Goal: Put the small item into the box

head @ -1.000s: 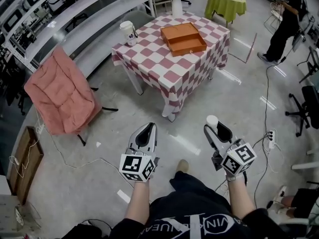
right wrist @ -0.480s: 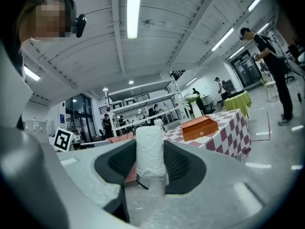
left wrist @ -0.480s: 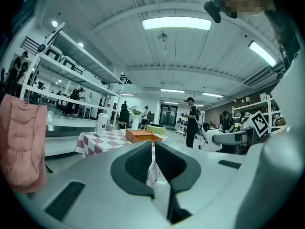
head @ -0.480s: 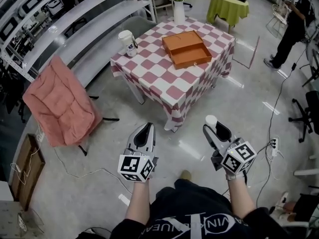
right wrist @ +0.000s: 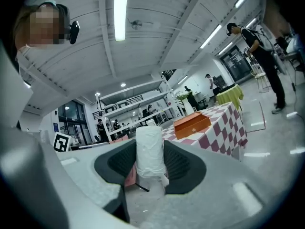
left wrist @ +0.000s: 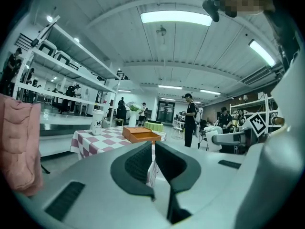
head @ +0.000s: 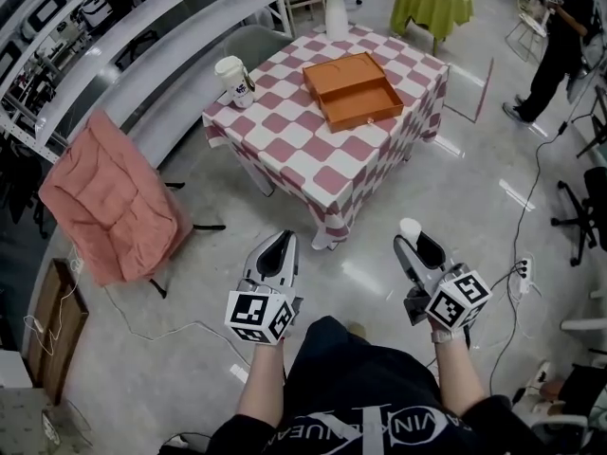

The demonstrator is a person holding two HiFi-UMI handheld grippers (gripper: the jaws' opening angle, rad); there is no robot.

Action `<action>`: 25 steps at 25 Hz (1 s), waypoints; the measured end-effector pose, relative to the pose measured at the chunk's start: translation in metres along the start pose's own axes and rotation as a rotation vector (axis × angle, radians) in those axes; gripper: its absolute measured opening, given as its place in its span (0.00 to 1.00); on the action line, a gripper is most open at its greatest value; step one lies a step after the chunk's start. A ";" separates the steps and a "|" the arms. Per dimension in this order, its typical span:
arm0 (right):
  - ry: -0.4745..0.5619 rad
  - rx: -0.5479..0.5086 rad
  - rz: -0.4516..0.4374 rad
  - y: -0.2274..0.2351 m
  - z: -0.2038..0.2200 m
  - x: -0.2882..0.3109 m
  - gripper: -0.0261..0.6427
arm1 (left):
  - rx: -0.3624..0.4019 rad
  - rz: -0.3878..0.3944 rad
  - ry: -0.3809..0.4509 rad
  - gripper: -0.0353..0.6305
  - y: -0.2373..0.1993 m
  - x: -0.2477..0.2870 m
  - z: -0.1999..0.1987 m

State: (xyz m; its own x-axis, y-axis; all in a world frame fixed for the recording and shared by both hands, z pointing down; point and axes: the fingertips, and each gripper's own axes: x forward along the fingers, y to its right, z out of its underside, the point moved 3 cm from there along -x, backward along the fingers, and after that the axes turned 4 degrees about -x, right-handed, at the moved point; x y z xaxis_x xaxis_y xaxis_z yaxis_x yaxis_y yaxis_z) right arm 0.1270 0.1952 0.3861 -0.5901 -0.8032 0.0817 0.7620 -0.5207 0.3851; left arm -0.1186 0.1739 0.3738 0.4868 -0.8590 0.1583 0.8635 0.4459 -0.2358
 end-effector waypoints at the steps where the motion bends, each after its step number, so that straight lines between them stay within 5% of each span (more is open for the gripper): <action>1: 0.001 0.003 0.001 0.002 0.000 0.003 0.31 | -0.002 -0.003 -0.003 0.09 -0.003 0.002 0.000; 25: -0.002 0.019 0.066 0.088 -0.040 0.116 0.31 | -0.022 0.121 -0.054 0.09 -0.060 0.168 -0.021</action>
State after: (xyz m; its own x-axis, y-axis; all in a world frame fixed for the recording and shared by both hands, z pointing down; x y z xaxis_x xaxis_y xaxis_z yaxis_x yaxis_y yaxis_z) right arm 0.1366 0.0440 0.3926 -0.5396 -0.8348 0.1094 0.7940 -0.4614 0.3959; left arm -0.0919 -0.0022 0.3942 0.5940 -0.7843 0.1790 0.7954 0.5393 -0.2768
